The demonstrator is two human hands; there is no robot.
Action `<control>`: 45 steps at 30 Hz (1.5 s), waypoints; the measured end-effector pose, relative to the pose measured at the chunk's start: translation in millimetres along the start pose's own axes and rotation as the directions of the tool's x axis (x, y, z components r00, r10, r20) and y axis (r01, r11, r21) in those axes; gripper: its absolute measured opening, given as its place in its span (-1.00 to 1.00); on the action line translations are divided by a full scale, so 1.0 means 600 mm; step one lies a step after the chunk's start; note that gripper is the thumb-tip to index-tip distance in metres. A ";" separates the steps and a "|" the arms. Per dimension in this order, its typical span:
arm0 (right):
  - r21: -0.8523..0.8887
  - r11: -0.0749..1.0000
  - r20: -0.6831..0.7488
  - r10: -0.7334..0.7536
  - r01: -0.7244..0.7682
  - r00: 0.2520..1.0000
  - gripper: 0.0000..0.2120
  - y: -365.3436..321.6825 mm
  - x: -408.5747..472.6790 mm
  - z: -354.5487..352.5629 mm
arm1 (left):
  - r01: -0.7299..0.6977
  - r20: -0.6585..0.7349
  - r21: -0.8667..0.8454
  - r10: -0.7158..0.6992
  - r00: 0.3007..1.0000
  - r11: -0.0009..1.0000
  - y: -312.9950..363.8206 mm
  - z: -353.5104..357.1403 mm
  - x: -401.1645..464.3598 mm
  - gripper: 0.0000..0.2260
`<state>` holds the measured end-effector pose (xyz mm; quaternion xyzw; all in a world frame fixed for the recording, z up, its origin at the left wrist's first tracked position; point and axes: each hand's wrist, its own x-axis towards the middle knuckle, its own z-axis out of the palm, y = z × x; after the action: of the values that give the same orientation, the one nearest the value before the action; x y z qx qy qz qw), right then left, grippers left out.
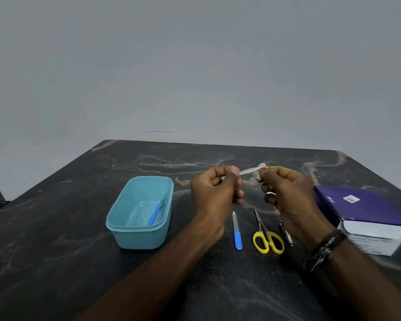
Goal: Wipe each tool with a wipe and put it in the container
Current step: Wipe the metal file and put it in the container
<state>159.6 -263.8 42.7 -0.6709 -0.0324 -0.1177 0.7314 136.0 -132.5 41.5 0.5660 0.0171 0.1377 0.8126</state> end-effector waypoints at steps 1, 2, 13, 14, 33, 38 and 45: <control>-0.015 1.000 0.020 -0.020 0.020 1.000 -0.85 -0.001 -0.002 0.001 | 0.019 -0.015 -0.060 -0.020 1.000 0.998 0.005 -0.001 0.002 -0.97; -0.029 0.999 0.039 -0.037 0.038 0.999 -0.85 -0.002 -0.003 0.002 | 0.028 -0.024 -0.107 -0.031 0.999 0.994 0.008 -0.002 0.005 -0.97; -0.237 0.965 0.134 -0.081 0.111 0.988 -0.85 -0.004 -0.011 0.006 | 0.029 -0.129 -0.150 -0.048 0.990 0.988 0.016 -0.008 0.016 -0.82; -0.244 0.964 0.119 -0.078 0.105 0.990 -0.84 -0.003 -0.009 0.005 | 0.020 -0.135 -0.124 -0.036 0.990 0.992 0.016 -0.009 0.016 -0.80; -0.267 0.957 0.285 -0.034 0.113 0.958 -0.87 -0.008 -0.019 0.013 | -0.113 0.006 0.276 0.116 0.993 0.954 -0.001 -0.007 0.015 -0.73; -0.279 0.953 0.306 -0.028 0.118 0.952 -0.86 -0.008 -0.022 0.016 | -0.102 0.061 0.288 0.088 0.994 0.952 -0.002 -0.006 0.013 -0.72; -0.290 0.946 0.383 -0.025 0.146 0.923 -0.81 -0.009 -0.026 0.016 | -0.029 0.093 0.212 0.009 0.996 0.977 0.005 -0.005 0.009 -0.72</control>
<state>144.3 -252.8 45.8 -0.7862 -0.1818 -0.0234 0.5901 139.9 -127.7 43.7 0.6559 -0.0109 0.1168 0.7457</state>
